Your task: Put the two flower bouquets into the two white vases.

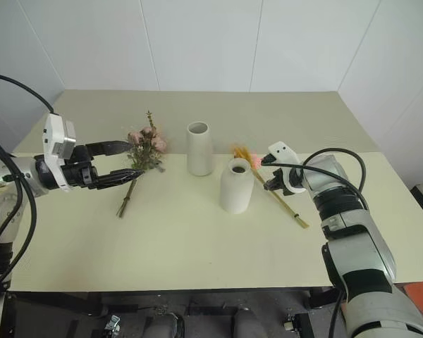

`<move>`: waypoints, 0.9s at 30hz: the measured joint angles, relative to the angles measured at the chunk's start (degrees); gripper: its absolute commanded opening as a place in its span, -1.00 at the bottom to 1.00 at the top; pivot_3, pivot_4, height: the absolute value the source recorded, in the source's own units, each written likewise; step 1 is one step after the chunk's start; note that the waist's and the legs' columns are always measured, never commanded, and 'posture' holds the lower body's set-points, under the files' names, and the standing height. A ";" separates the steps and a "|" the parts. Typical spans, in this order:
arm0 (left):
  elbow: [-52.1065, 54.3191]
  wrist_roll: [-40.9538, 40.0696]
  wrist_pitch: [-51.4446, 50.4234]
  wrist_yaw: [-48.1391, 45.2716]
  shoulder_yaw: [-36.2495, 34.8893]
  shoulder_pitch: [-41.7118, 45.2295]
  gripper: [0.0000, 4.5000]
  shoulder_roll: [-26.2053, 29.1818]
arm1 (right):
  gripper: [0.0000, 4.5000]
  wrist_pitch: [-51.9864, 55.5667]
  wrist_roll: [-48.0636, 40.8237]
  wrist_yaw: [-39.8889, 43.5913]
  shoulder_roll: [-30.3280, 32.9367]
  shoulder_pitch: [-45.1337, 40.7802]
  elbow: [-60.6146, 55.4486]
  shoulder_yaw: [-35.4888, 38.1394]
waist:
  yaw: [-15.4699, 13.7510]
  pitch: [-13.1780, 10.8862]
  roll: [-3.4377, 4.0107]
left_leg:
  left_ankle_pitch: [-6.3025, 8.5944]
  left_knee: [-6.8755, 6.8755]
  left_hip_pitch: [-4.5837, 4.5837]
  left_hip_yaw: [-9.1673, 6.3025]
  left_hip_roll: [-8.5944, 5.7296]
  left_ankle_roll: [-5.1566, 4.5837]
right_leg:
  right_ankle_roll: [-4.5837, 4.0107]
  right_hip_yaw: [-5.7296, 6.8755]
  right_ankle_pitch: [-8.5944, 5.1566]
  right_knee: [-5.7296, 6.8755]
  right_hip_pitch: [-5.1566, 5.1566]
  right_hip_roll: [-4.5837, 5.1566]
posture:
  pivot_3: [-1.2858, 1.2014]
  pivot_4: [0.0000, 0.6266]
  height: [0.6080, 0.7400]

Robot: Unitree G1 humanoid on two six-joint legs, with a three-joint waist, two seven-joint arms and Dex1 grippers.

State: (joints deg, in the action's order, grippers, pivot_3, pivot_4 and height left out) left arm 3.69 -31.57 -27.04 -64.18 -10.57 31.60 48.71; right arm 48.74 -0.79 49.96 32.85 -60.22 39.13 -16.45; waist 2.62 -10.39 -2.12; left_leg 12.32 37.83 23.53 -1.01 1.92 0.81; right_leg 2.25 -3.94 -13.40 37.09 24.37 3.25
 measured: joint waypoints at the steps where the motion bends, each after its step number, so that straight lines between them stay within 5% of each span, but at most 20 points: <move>1: -0.08 0.02 0.37 -0.09 0.00 0.01 0.68 0.02 | -0.98 0.00 -0.05 -0.91 -0.02 0.00 -0.01 0.80 | -0.01 0.00 0.00 | 0.00 0.00 0.00 0.00 0.00 0.00 | 0.00 0.00 0.00 0.00 0.00 0.00 | 0.03 -0.52 1.00; 5: -0.10 0.03 0.64 -0.20 0.00 0.01 0.68 0.06 | -0.98 -3.17 -0.61 -10.90 -0.58 0.70 -4.80 9.12 | -0.03 -0.02 0.03 | 0.00 -0.03 0.02 -0.01 0.00 0.00 | 0.00 0.00 0.00 0.01 0.04 0.01 | 0.03 -0.52 1.00; 12: -0.12 0.03 0.76 -0.24 -0.08 -0.06 0.68 0.22 | -0.98 -14.39 -6.13 -26.65 -6.81 5.47 -32.16 27.20 | -0.06 -0.02 0.04 | 0.00 -0.08 0.07 -0.05 0.02 0.00 | 0.00 0.03 0.00 0.05 0.08 0.01 | 0.03 -0.52 1.00; 17: -0.15 0.12 0.96 -0.28 -0.07 -0.05 0.68 0.32 | -0.98 -5.07 -29.01 -32.11 -16.70 5.21 -48.03 43.16 | -0.16 -0.04 0.06 | 0.00 -0.08 0.03 -0.14 0.02 0.00 | -0.01 0.08 0.01 0.05 0.01 0.01 | 0.03 -0.52 1.00; 27: -1.17 0.65 2.00 -0.54 0.05 -0.01 0.68 0.32 | -0.98 -1.00 -43.93 -40.09 -22.95 14.45 -63.59 42.75 | 0.17 -0.03 0.08 | 0.00 -0.09 -0.08 -0.14 0.06 0.00 | -0.02 0.10 0.01 0.08 -0.04 -0.03 | 0.03 -0.52 1.00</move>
State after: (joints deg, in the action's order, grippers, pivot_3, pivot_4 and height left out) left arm 2.52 -30.92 -25.04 -64.73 -10.52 31.59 49.03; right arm 47.74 -44.72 9.87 9.89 -45.77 -24.45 26.30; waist 2.79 -10.42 -2.04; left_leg 12.31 37.74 23.46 -1.15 1.97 0.81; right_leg 2.23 -3.84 -13.39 37.17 24.33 3.21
